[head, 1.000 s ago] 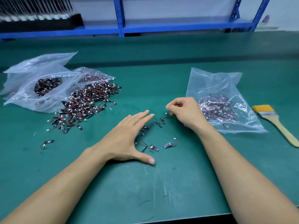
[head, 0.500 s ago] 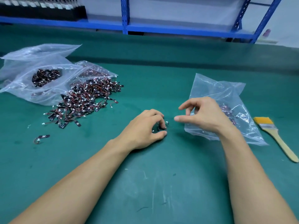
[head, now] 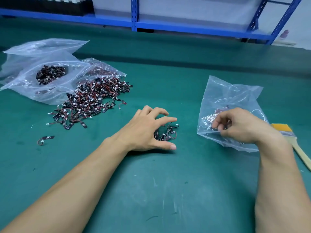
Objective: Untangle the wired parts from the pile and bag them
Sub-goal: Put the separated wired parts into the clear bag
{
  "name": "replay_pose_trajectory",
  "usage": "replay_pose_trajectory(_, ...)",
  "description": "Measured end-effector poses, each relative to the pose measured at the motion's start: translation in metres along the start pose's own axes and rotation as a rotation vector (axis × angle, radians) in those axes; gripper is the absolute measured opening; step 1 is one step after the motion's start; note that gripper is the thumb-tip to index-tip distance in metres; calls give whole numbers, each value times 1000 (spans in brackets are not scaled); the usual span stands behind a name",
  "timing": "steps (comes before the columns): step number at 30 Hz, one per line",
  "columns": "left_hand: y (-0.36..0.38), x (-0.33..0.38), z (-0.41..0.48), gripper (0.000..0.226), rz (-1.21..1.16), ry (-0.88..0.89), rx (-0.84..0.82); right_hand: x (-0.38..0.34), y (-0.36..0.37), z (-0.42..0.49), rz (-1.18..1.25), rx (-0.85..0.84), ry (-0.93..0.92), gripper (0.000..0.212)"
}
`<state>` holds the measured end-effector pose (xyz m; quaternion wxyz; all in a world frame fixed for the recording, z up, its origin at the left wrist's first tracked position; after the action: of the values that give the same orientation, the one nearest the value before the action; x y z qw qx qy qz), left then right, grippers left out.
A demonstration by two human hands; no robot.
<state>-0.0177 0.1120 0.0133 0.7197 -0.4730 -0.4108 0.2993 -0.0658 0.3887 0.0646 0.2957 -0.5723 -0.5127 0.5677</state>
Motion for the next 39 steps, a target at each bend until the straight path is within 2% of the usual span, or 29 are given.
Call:
replay_pose_trajectory(4,7,1,7,62,-57,-1,-19,-26,8,6,55,231,-83,19)
replay_pose_trajectory(7,7,2,10,36,-95,-5,28,-46,17,8,137,303,-180,14)
replay_pose_trajectory(10,3,1,10,18,-76,-10,86,-44,13,5,189,333,-182,25)
replay_pose_trajectory(12,1,-1,9,21,-76,-28,94,-36,8,3,110,290,-134,37)
replay_pose_trajectory(14,-4,-4,6,38,-139,-62,98,-30,7,1,46,183,-87,42)
replay_pose_trajectory(18,-19,-12,-8,70,-185,-142,134,-25,9,2,34,96,-64,22)
replay_pose_trajectory(22,-21,-11,-17,84,-49,-385,-14,-30,11,5,117,174,-67,18)
replay_pose_trajectory(24,-14,4,-14,82,65,-428,-50,-35,14,6,140,216,-83,16)
replay_pose_trajectory(27,-2,30,-8,64,176,-420,-59,-39,18,8,187,232,-84,16)
replay_pose_trajectory(33,-7,30,-6,26,41,-360,-4,-37,17,11,292,334,-54,10)
replay_pose_trajectory(39,-14,17,-4,13,-110,-250,116,-39,14,8,445,428,-54,8)
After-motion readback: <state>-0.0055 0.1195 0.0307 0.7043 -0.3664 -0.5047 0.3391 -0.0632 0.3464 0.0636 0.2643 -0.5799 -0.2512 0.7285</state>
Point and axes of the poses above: each hand's wrist, its own z-axis towards the middle knuckle, its own y-axis out of the palm, x = y × z, the point moved 3 cm from there along z, towards the middle knuckle, and after that the axes turned 3 degrees about -z, right-handed, at the moved point
